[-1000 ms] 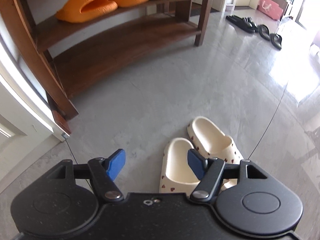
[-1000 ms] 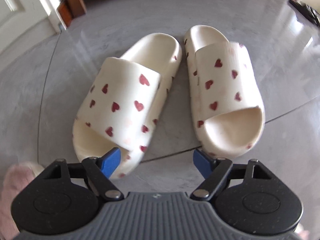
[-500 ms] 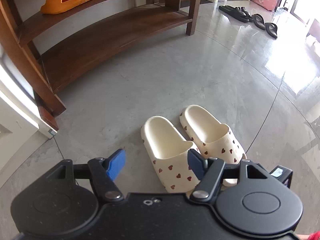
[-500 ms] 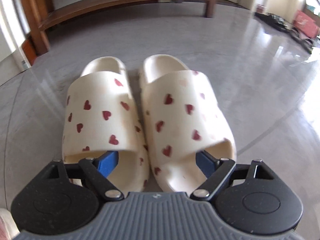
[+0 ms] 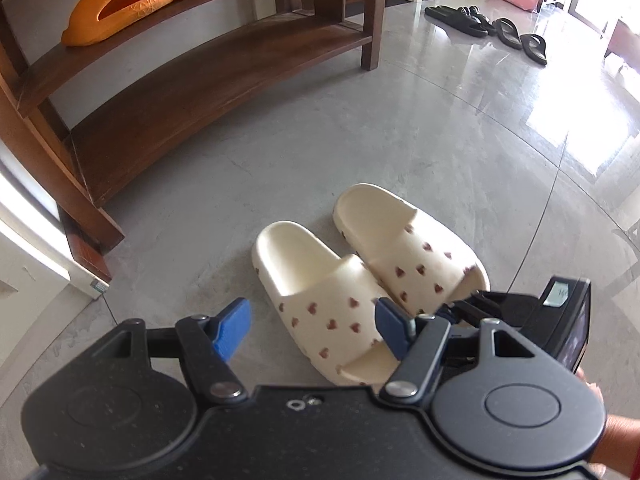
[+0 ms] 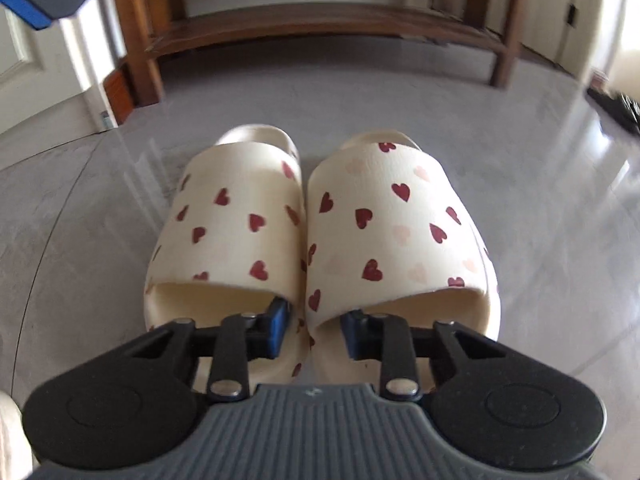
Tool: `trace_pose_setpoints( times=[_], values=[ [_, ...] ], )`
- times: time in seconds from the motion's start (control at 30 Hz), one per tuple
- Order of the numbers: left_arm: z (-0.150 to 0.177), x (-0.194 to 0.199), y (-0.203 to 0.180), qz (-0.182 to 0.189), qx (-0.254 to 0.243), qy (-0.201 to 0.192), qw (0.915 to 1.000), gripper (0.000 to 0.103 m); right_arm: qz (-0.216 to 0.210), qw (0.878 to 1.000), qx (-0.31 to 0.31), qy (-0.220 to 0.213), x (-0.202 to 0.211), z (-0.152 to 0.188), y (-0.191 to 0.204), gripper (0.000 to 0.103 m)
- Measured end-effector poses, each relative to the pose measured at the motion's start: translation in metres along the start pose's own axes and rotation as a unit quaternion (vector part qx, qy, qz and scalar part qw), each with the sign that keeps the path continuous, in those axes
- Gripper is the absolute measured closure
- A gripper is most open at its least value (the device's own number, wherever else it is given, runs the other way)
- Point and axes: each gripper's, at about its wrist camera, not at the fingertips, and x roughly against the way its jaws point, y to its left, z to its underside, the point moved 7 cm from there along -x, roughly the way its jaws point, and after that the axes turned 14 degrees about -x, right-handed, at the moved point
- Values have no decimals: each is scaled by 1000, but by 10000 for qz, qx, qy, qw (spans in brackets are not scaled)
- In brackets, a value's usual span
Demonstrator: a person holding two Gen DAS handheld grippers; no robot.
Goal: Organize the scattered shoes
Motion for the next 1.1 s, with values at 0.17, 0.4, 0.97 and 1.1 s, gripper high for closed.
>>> trace_pose_setpoints(
  times=[0.17,0.4,0.97,1.1],
  values=[
    [-7,1,1,-47,-15,-102,9999,35,-234,9994,160,-222,2,-24,6,77],
    [-6,-10,5,-59,28,-168,9998,35,56,9990,110,-436,-16,-8,10,67],
    [-5,-47,10,-260,-238,-496,9981,35,-411,9926,-600,-974,-54,-19,7,66],
    [-20,-34,18,-361,-132,-592,9975,35,-589,9919,-779,-816,-48,-46,-2,78]
  ],
)
